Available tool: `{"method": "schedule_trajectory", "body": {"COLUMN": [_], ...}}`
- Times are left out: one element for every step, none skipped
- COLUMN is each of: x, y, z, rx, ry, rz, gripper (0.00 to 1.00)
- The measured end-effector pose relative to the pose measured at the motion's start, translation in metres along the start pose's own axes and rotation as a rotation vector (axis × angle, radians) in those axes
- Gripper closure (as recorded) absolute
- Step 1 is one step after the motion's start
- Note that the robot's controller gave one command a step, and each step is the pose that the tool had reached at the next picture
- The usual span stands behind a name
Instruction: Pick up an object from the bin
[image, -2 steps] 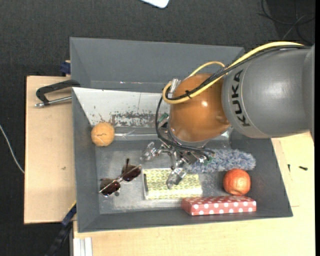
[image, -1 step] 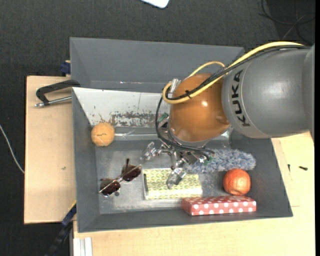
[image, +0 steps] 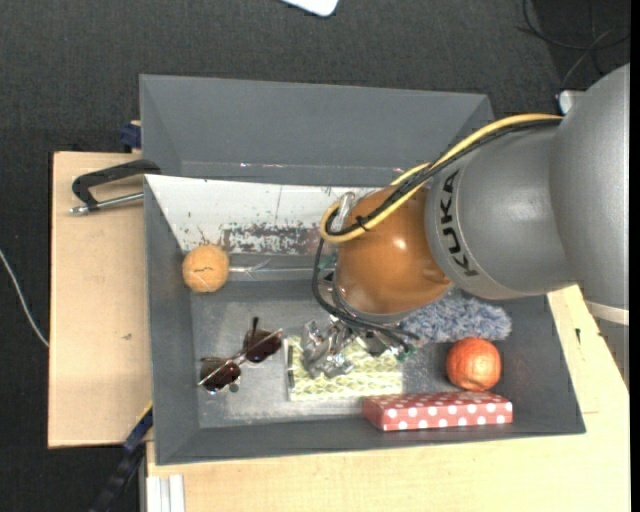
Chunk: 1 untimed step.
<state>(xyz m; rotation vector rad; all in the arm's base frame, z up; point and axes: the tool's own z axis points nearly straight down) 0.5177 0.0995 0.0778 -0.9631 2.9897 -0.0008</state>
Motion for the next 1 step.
{"method": "schedule_trajectory", "body": {"x": [-0.0039], "y": [0.0007], "z": [0.0005], "rx": [0.002], "ry": [-0.018], "rz": [0.0], "gripper": [0.0]}}
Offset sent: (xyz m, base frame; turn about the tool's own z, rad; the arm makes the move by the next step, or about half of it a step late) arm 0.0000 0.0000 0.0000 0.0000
